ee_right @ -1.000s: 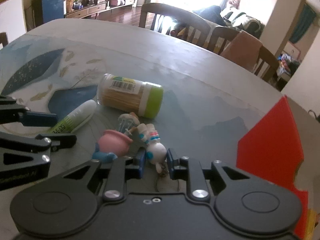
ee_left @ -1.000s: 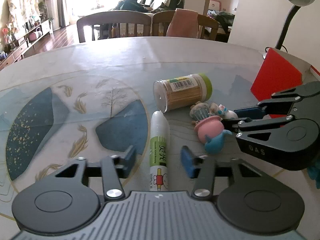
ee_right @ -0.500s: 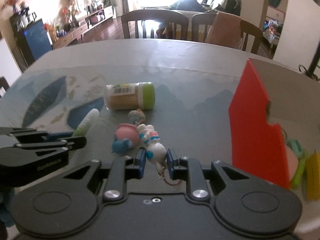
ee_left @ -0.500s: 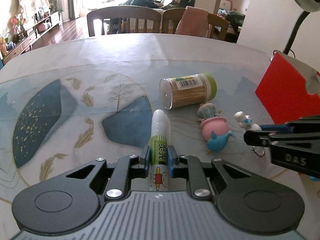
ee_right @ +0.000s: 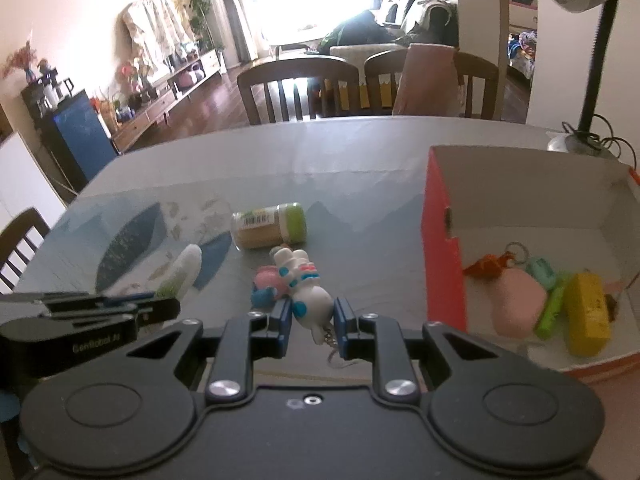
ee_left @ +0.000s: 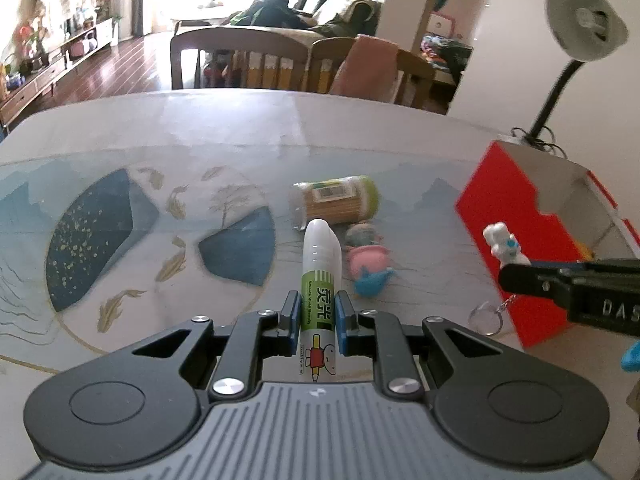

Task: Organize rigid objects
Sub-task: 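Grasp the white glue pen with the left tool while the right tool grasps the white bunny keychain, then carry the glue pen and bunny keychain with both tools into the red box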

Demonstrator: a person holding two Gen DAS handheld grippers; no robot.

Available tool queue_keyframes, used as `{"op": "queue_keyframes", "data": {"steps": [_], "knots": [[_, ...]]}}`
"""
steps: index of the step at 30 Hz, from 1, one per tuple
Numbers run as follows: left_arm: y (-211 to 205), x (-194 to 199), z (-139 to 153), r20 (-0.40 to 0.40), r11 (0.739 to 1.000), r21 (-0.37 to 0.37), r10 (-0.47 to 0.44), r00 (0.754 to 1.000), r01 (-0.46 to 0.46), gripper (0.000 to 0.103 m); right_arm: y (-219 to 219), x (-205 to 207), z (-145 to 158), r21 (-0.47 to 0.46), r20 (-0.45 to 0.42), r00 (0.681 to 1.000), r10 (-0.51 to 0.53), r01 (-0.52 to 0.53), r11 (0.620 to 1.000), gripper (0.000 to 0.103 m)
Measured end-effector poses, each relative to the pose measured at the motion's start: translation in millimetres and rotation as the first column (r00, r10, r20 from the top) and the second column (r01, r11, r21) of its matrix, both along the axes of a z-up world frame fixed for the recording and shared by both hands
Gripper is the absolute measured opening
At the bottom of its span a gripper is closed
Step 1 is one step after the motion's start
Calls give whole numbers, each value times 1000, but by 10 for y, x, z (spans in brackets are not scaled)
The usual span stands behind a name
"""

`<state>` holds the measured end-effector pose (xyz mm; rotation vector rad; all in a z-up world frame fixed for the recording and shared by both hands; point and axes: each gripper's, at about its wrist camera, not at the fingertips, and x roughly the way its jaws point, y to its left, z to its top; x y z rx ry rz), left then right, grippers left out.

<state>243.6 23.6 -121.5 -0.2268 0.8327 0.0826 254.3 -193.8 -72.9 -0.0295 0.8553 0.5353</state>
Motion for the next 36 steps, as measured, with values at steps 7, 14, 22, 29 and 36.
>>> {"op": "queue_keyframes", "data": {"steps": [7,14,22,29,36], "knots": [[-202,-117,339,21,999,-15,-45,999,45,17,-218,-78,279,26,20,999,-32,31,999,21],[-411,-151,613,53,996,-10,-92,994,92,17,-488,-54,465,55,36,996,-79,77,996,21],[-708,-15,804,76,989,-14,-147,986,149,17,-808,39,546,72,51,991,-126,122,990,21],[-1024,187,919,92,978,-21,-207,974,210,17,-1079,147,547,80,57,985,-166,161,984,21],[-1400,465,969,99,958,-14,-285,953,287,17,-1378,254,513,73,58,976,-212,207,976,21]]}}
